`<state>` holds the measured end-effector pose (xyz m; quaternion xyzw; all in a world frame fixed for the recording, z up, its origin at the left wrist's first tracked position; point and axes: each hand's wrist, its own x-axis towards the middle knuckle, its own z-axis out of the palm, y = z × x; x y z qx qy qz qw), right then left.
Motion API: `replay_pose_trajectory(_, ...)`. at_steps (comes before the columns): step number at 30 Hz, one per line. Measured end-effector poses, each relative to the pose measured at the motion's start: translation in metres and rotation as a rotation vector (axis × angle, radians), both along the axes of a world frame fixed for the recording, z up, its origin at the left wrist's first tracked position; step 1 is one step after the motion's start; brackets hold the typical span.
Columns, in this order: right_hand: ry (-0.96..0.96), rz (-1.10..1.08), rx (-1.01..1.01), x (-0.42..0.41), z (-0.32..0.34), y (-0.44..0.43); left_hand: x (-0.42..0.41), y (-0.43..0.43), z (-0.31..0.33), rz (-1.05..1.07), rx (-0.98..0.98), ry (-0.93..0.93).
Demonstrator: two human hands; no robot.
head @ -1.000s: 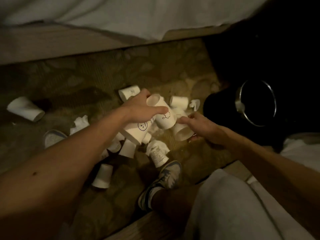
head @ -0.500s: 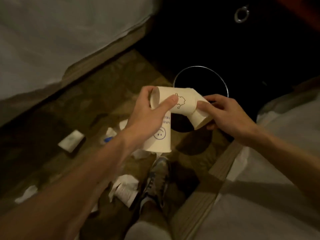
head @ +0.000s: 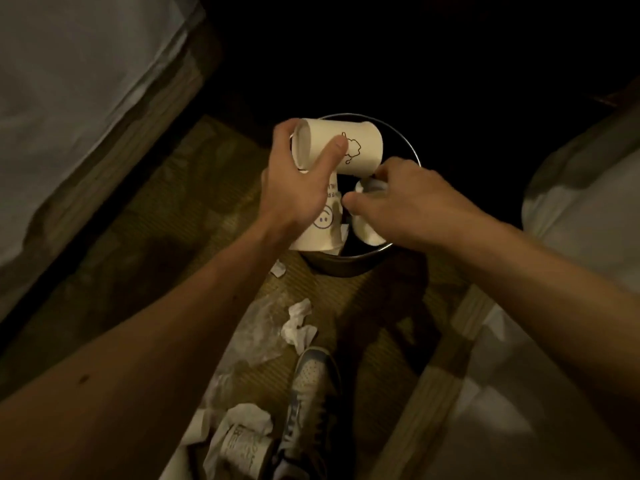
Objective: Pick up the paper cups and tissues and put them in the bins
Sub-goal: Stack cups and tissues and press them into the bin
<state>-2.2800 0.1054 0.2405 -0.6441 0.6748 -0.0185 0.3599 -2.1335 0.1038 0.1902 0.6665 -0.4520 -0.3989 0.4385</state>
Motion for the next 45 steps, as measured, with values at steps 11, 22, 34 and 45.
replay_pose_trajectory(11,-0.006,0.32,0.096,0.013,0.004,0.022,0.027,0.022,-0.016,-0.171,0.176,-0.189)
replay_pose_trajectory(22,0.123,0.823,0.057,0.105,-0.055,0.112,0.179,0.195,-0.057,-0.284,0.428,-0.572)
replay_pose_trajectory(34,-0.042,0.113,0.587,0.203,-0.212,0.16,0.208,0.259,-0.196,-0.157,0.654,-0.206)
replay_pose_trajectory(45,-0.462,-0.329,1.13,0.275,-0.183,0.195,0.205,0.286,-0.176,0.472,0.416,0.61)
